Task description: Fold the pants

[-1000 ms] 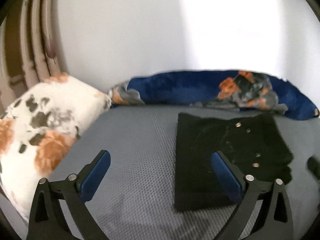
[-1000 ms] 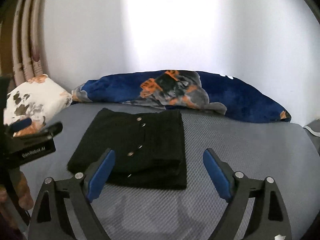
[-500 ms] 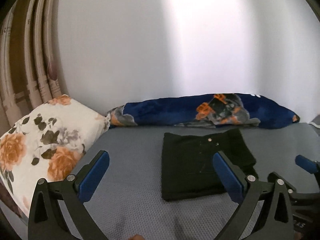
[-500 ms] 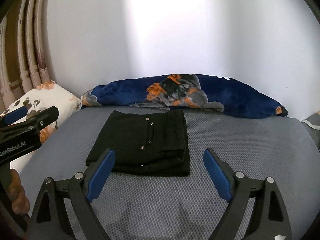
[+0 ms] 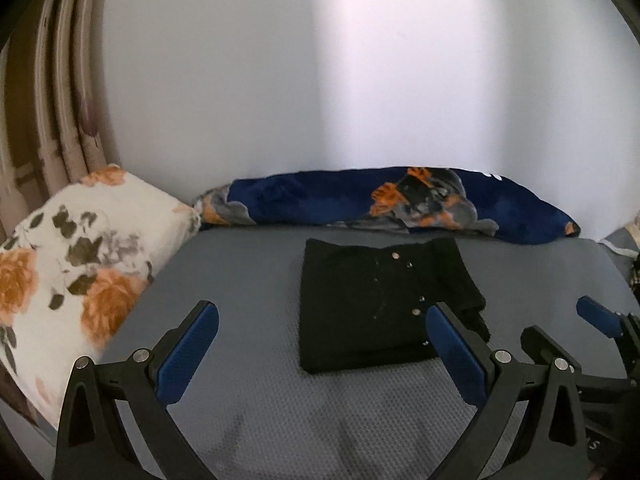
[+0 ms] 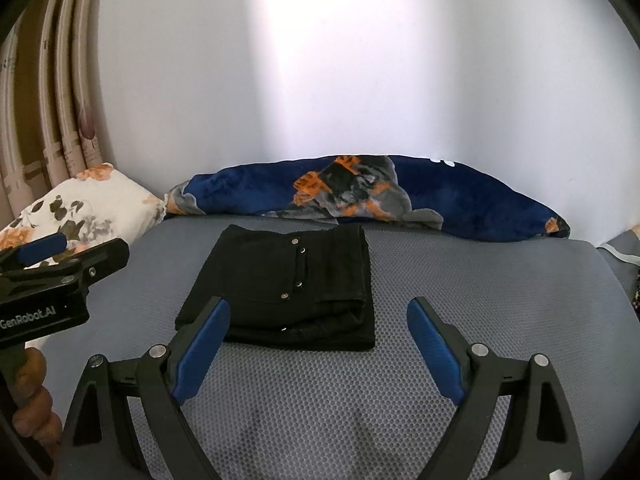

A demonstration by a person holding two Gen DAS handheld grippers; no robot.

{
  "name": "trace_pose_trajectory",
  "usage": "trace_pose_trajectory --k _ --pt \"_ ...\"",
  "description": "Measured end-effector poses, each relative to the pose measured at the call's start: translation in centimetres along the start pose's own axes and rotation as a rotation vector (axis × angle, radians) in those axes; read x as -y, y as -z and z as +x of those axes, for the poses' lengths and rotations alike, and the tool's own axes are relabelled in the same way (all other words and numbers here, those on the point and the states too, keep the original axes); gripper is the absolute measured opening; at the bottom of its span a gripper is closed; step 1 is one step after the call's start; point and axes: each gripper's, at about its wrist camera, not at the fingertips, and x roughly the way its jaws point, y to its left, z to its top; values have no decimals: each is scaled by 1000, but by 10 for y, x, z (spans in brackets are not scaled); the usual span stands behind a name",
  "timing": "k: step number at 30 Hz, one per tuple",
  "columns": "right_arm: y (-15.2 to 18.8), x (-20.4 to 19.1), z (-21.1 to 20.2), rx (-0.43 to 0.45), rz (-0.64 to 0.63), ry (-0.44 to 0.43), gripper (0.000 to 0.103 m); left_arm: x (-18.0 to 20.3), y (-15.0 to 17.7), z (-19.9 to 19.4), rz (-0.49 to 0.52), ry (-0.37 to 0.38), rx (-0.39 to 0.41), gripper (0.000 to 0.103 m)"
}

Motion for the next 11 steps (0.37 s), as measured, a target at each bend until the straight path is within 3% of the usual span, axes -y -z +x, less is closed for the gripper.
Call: trace_pose_trajectory --k 6,11 --pt "2 -6 0 -13 -11 2 89 2 8 -5 18 -27 36 103" --pt "0 -14 -2 -13 -28 6 90 -7 10 -4 -22 -29 19 103"
